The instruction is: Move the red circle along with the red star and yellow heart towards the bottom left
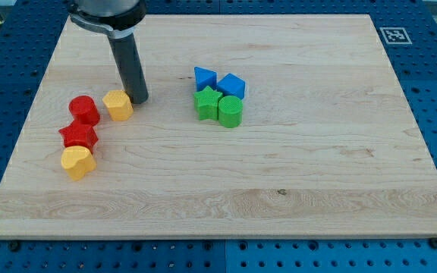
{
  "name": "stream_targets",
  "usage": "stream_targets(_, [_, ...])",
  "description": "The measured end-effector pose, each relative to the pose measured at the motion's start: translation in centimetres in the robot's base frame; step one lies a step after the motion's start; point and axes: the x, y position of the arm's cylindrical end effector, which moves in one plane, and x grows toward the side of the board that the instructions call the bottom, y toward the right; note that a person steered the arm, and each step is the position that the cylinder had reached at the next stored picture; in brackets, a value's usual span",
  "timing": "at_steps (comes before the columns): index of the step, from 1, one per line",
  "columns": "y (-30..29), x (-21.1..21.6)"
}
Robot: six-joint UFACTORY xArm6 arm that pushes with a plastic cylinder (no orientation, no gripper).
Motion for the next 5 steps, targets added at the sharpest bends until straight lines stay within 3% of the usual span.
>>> stream_targets(2, [0.0,1.9])
stream_targets(3, [0.0,0.5])
stream_targets(5, [-10.5,-0.1])
